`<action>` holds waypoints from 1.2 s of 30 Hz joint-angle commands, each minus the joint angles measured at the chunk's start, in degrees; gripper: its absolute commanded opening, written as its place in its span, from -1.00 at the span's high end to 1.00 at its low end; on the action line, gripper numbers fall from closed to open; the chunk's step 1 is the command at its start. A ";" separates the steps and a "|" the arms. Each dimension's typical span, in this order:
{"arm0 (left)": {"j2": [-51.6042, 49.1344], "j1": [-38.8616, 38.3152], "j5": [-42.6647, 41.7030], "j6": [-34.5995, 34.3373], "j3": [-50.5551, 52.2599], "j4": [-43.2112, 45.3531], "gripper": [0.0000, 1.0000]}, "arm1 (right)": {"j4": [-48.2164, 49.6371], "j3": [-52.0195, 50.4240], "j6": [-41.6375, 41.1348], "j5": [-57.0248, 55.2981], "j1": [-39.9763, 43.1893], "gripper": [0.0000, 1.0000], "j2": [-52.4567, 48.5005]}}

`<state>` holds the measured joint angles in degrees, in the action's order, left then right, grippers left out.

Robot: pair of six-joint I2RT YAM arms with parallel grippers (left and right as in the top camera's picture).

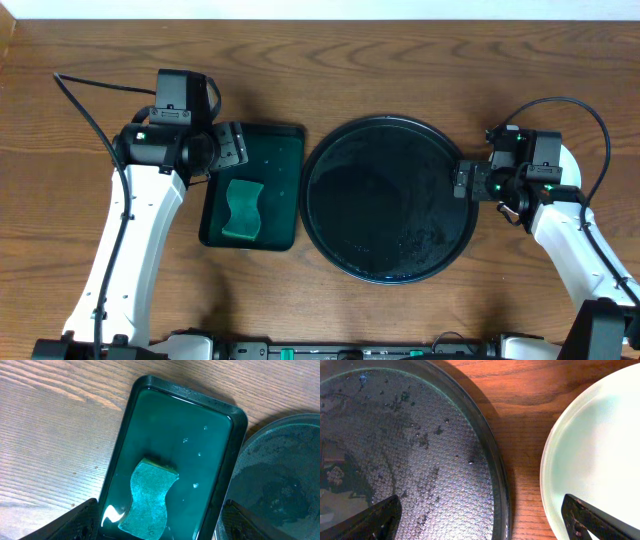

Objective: Clean dirty plates on tray and stack at the side

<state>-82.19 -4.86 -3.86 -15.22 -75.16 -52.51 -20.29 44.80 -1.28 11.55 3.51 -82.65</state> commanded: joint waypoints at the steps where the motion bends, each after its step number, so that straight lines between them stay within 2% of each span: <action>1: -0.13 0.20 0.92 -0.52 -1.09 -0.15 -0.57 | -0.07 0.13 0.94 -0.42 -0.46 -0.99 0.15; 26: -0.13 0.20 0.94 -0.50 -1.09 -0.15 -0.57 | -0.09 0.13 0.94 -0.42 -0.46 -0.99 0.72; 32: -0.13 0.20 0.92 -0.50 -1.09 -0.15 -0.58 | -0.11 0.07 0.94 -0.42 -0.46 -0.99 5.03; 36: -0.13 0.20 0.92 -0.52 -1.09 -0.15 -0.57 | -0.11 0.07 0.94 -0.42 -0.46 -0.99 12.96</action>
<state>-82.19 -4.89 -3.86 -15.22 -75.16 -52.51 -20.38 44.80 -0.99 11.51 3.51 -75.92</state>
